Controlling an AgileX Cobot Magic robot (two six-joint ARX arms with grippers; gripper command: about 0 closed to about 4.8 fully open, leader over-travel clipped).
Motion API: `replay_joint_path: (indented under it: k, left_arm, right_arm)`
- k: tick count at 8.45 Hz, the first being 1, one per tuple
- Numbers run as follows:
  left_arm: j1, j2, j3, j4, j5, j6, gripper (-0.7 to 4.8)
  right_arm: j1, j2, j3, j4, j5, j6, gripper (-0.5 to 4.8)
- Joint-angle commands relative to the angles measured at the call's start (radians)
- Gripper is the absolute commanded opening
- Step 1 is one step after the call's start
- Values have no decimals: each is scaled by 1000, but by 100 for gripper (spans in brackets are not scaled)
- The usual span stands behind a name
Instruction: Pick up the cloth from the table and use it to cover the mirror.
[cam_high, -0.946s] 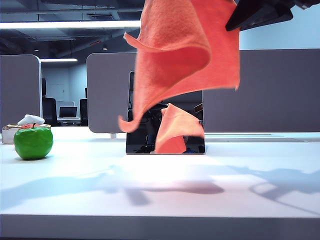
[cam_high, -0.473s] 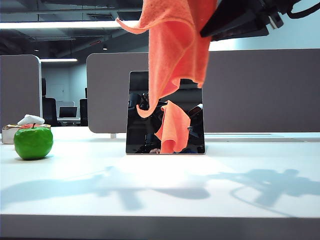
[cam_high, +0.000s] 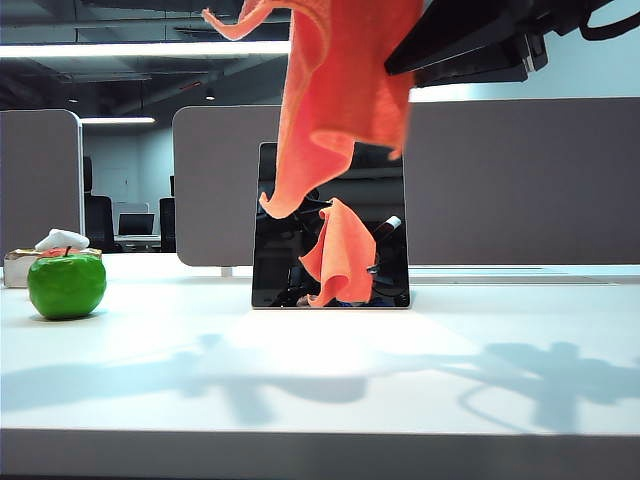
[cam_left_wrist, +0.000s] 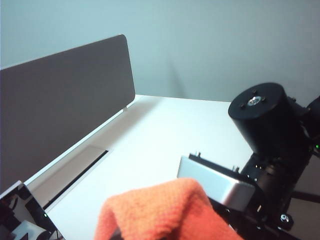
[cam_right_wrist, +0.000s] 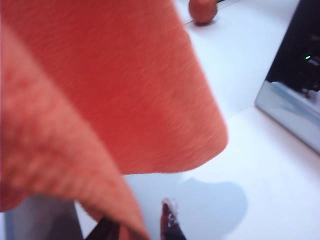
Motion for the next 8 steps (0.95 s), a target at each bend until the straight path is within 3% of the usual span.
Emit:
replay_joint_path:
  k: [1, 6, 7, 8]
  left_arm:
    - [0, -19, 6, 5, -4, 0, -6]
    - [0, -55, 6, -11, -37, 0, -6]
    - [0, -55, 6, -11, -37, 0, -6]
    - [0, -55, 6, -13, -37, 0, -6]
  right_arm:
    - [1, -2, 5, -32, -71, -11, 118]
    - [2, 11, 4, -105, -72, -66, 117]
    - [2, 11, 4, -104, -72, -66, 100]
    - [2, 11, 4, -103, -72, -66, 41]
